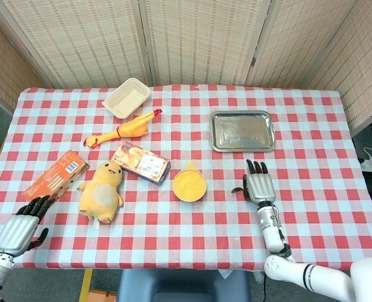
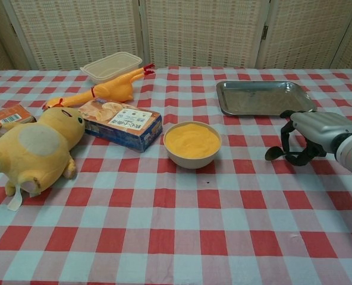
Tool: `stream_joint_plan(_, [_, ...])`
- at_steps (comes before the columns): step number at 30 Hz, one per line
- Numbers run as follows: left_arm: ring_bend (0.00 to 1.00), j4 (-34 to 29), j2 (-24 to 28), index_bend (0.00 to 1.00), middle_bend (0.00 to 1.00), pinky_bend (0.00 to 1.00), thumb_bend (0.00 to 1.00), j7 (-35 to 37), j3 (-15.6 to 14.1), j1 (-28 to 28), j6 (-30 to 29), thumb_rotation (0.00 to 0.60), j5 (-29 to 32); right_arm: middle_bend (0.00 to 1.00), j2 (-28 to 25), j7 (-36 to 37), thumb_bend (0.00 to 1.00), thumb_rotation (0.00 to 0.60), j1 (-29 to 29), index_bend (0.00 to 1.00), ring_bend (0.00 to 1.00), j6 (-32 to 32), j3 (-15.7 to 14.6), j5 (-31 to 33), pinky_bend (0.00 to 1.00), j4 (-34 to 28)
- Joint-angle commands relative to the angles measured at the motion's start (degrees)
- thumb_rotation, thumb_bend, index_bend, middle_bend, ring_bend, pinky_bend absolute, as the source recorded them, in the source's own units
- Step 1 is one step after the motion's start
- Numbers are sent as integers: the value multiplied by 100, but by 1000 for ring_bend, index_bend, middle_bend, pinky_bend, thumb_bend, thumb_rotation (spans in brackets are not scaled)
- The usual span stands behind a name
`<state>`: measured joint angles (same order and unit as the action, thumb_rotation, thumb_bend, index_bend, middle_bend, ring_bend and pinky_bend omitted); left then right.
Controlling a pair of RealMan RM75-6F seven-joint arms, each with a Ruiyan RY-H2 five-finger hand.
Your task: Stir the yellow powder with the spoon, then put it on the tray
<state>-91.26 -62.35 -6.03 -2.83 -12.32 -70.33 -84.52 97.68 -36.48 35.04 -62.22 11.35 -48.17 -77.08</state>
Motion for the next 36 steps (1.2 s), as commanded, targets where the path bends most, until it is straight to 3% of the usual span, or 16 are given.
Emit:
stream_joint_plan(1, [0,-10,6,0,0,199,492,7,-1,8,-22,600,-14,36,-115,-91,320,600,51,577,0,-114,97,-22,27,-237])
stream_joint_plan(10, [0,-18,27,0,0,200,491,64,-14,13,-36,600,-53,36,-211,-429,321,600,305,572,0,-286,386,107,27,-844])
stream_joint_plan(13, [0,-18,57,0,0,200,491,150,-22,19,-55,600,-84,36,37,-921,321,600,749,569,0,-300,674,362,27,-982])
stream_joint_plan(22, [0,17,118,0,0,199,491,369,-26,7,-49,600,-133,36,851,-1592,321,600,1597,563,0,-361,982,858,27,-550])
stream_joint_plan(29, [0,41,158,0,0,199,492,514,-48,14,-81,600,-213,36,1247,-1880,321,600,1873,549,0,-489,888,984,27,-131])
stream_joint_plan(36, [0,37,187,0,0,200,491,575,-59,38,-145,600,-265,35,1157,-2002,322,600,1831,476,0,-613,678,938,27,-422])
